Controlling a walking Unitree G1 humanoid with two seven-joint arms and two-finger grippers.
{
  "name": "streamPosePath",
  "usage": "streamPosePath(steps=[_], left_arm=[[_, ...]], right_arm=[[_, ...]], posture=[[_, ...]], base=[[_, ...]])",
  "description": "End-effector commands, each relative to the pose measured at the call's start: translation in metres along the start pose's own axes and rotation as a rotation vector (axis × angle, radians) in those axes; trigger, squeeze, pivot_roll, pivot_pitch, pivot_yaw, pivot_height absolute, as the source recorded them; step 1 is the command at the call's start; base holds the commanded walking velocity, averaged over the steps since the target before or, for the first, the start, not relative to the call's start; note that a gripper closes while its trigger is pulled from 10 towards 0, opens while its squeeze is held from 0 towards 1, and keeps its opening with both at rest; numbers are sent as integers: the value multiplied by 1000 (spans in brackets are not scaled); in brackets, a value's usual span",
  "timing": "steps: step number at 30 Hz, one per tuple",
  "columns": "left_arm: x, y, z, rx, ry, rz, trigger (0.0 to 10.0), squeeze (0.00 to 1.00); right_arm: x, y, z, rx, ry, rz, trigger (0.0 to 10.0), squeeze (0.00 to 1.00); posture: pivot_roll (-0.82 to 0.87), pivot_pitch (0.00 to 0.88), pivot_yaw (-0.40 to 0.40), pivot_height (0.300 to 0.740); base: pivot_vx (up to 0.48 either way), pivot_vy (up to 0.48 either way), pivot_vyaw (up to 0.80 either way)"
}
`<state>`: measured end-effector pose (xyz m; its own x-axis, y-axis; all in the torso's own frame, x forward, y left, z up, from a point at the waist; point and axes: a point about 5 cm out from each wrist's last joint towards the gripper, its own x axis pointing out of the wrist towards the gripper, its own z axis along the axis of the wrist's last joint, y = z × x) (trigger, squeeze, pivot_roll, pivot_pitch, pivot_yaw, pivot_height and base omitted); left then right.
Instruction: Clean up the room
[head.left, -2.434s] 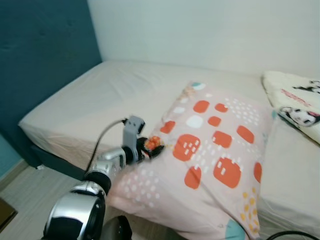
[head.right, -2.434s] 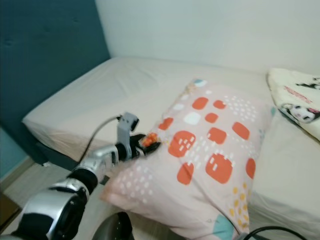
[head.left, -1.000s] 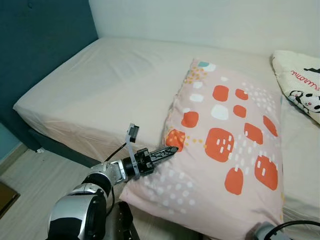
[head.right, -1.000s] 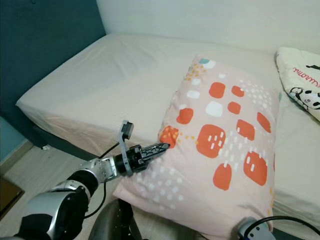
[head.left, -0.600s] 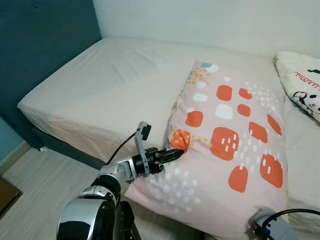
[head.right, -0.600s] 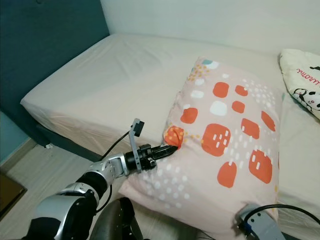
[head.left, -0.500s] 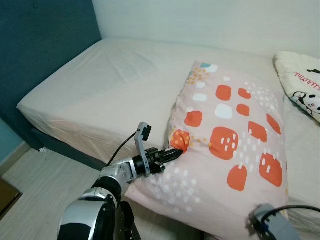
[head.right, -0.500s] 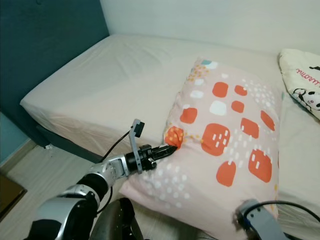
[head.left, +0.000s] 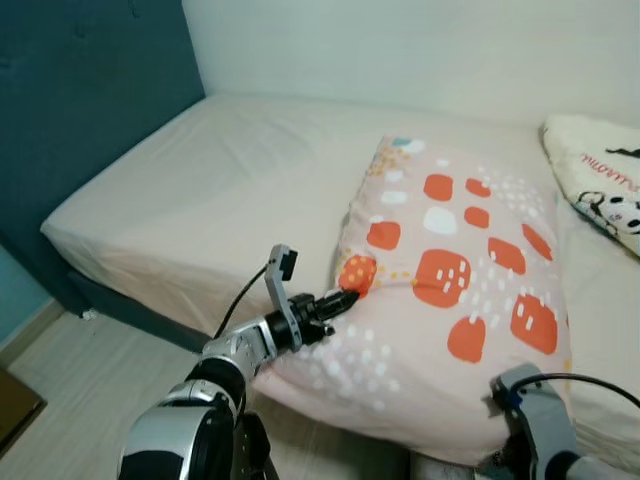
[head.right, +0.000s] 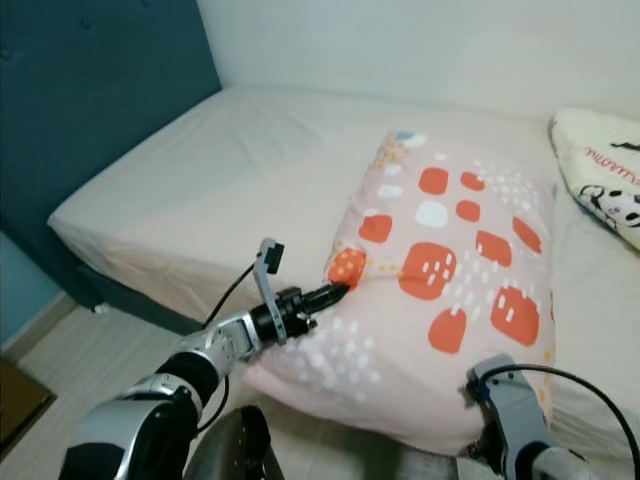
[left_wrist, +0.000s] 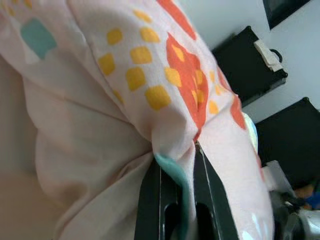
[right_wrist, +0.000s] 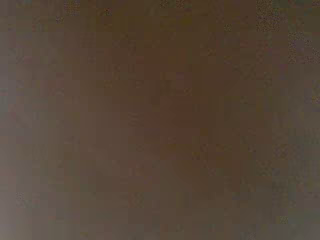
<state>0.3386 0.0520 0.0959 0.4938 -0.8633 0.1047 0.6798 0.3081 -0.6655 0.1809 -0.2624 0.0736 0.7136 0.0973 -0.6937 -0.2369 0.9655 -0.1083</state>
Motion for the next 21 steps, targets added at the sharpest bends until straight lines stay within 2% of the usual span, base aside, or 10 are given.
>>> streamPosePath(steps=[1, 2, 3, 7, 10, 11, 12, 16, 18, 21], left_arm=[[3, -2, 8, 4, -44, -4, 0, 0], [3, -2, 8, 4, -44, -4, 0, 0], [4, -3, 13, 3, -70, -4, 0, 0], [5, -3, 16, 2, -88, -4, 0, 0], [6, -3, 24, -5, -138, 6, 0, 0], [6, -3, 25, -10, -152, 9, 0, 0], [6, -4, 26, -14, -160, 10, 0, 0], [7, -3, 27, -14, -178, 23, 0, 0], [7, -2, 28, 1, -196, 52, 0, 0], [7, -1, 30, 22, -211, 87, 0, 0]], right_arm=[[0, -9, 7, 50, -13, -9, 10000, 1000], [0, -9, 7, 50, -13, -9, 10000, 1000], [-4, -4, 15, 32, -50, 73, 10000, 1000], [-6, 1, 20, 17, -76, 131, 10000, 1000], [-27, 31, 32, -64, -173, 435, 10000, 1000], [-32, 38, 35, -75, -201, 489, 10000, 820], [-33, 40, 37, -78, -216, 508, 10000, 0], [-40, 52, 42, -78, -262, 599, 10000, 0], [-45, 66, 43, -75, -276, 692, 10000, 0], [-48, 78, 39, -77, -267, 758, 10000, 0]], posture=[[-191, 51, 122, 485], [-191, 51, 122, 485], [-190, 41, 119, 485], [-189, 38, 118, 485], [-186, 11, 112, 485], [-185, 4, 108, 485], [-185, 1, 107, 485], [-184, 0, 107, 485], [-184, 0, 104, 485], [-180, 0, 100, 485]], base=[[0, 0, 0], [0, 0, 0], [0, 0, 0], [0, 0, 0], [0, 0, 0], [0, 0, 0], [0, 0, 0], [0, 0, 0], [0, 0, 0], [0, 0, 0]])
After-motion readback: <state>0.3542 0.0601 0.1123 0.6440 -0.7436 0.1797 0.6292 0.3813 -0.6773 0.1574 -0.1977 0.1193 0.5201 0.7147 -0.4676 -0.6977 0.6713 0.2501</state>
